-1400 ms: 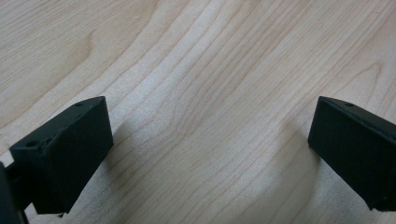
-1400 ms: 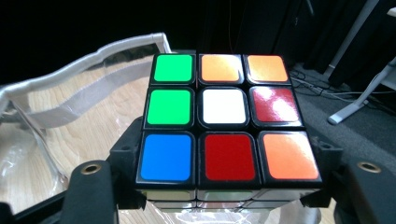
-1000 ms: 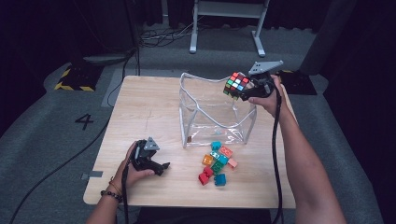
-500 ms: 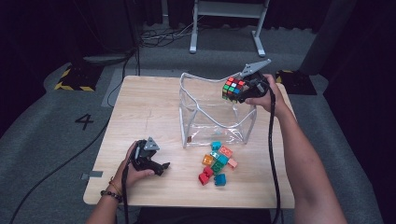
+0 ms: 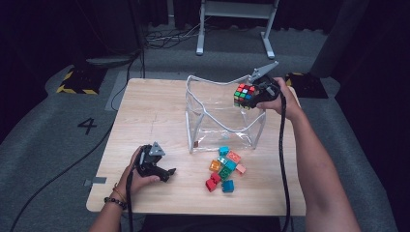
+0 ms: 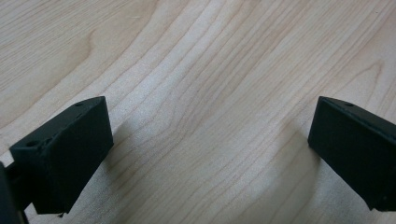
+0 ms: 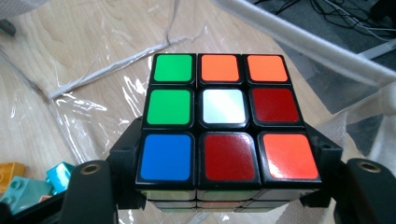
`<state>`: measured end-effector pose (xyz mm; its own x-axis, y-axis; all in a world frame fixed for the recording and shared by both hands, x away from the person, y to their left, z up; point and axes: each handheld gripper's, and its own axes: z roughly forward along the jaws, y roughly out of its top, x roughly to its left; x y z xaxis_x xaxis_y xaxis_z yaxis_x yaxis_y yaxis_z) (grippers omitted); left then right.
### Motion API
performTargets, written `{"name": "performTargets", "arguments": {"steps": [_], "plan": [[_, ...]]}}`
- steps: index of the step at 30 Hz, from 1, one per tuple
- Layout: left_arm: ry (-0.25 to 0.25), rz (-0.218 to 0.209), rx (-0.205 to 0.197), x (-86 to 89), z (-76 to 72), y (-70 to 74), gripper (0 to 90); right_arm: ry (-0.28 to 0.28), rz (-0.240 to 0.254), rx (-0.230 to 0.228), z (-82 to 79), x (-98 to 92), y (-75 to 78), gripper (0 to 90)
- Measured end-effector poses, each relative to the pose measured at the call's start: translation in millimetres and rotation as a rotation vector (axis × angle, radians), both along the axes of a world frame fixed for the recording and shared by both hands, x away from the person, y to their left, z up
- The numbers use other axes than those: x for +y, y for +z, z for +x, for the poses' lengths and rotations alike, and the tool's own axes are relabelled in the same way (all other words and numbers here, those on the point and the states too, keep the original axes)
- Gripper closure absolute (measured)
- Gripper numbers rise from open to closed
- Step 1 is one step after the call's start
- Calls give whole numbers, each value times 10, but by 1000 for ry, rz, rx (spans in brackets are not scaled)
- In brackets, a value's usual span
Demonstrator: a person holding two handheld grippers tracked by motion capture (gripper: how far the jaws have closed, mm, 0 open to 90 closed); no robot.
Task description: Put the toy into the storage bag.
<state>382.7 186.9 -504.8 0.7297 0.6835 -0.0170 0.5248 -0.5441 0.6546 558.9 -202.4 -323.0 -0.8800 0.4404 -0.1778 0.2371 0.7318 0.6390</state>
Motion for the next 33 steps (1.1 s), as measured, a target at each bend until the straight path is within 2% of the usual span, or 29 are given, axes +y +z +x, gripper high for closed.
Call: {"name": "performTargets", "arguments": {"steps": [2, 7, 10, 13, 16, 20, 23, 27, 33], "plan": [[-1, -2, 1, -1, 0, -1, 1, 7, -31, 6, 9, -7, -12, 338], [1, 1, 1, -1, -1, 1, 1, 15, -55, 37, 0, -5, -18, 338], [2, -2, 1, -1, -1, -1, 1, 15, -88, 48, 7, 5, -16, 338], [2, -4, 6, -3, -3, -2, 1, 54, -125, 50, 6, 27, -9, 338], [1, -4, 2, -2, 0, -2, 1, 64, -190, 74, -1, 62, 16, 338], [2, -2, 0, -1, 0, -2, 1, 81, -327, 95, -15, 159, 24, 338], [2, -2, -2, -2, -1, -2, 1, 84, -381, 92, -36, 213, 41, 338], [2, -2, -1, -2, -1, -2, 1, 96, -404, 101, -58, 233, 48, 338], [2, -2, 0, -2, -1, -1, 1, 119, -387, 105, -83, 240, 42, 338]]}}
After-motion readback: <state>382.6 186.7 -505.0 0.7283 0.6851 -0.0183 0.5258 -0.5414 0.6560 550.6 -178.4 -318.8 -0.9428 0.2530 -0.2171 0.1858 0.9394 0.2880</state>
